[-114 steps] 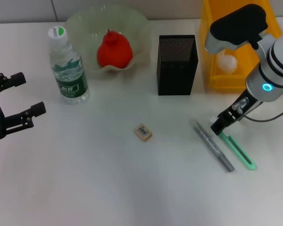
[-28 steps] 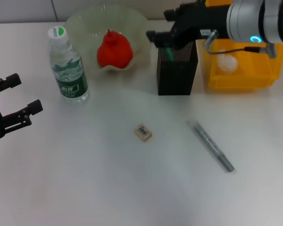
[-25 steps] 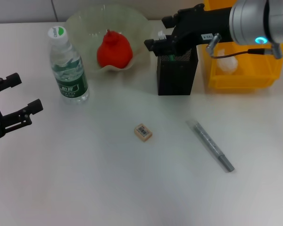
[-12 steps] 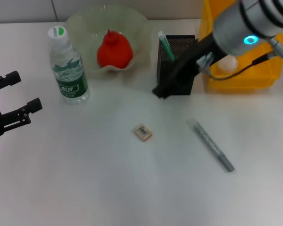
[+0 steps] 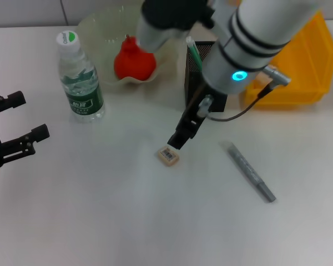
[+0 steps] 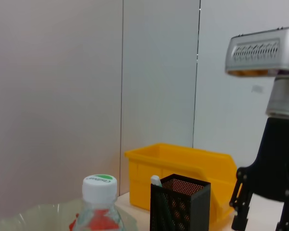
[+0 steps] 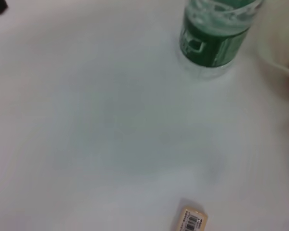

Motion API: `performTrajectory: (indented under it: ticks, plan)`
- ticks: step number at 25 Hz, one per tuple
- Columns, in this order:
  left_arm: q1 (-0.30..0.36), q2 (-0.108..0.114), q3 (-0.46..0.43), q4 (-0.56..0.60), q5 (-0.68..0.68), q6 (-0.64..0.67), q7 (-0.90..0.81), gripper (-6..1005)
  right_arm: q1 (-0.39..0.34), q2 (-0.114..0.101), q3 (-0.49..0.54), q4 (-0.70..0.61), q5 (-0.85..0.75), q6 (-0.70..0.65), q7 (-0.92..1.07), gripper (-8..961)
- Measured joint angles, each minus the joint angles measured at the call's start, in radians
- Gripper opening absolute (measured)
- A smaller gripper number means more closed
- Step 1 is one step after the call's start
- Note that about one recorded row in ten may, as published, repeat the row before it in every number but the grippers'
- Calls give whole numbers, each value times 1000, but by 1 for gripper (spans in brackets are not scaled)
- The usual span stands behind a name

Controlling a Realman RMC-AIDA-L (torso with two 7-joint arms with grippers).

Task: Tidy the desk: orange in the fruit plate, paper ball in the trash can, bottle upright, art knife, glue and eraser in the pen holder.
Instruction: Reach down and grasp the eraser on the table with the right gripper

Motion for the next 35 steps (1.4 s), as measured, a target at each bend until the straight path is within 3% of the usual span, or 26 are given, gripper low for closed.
performTrajectory:
  ticks: [10,35]
  plan:
    - [-5,-5,-1,-2,3,-3,-1,861,115,3,-183,178,46,122,49,677]
    - [-15,-11,-1,-1,2,-31,-1,860,126,3,-316,330,161,318,47,665]
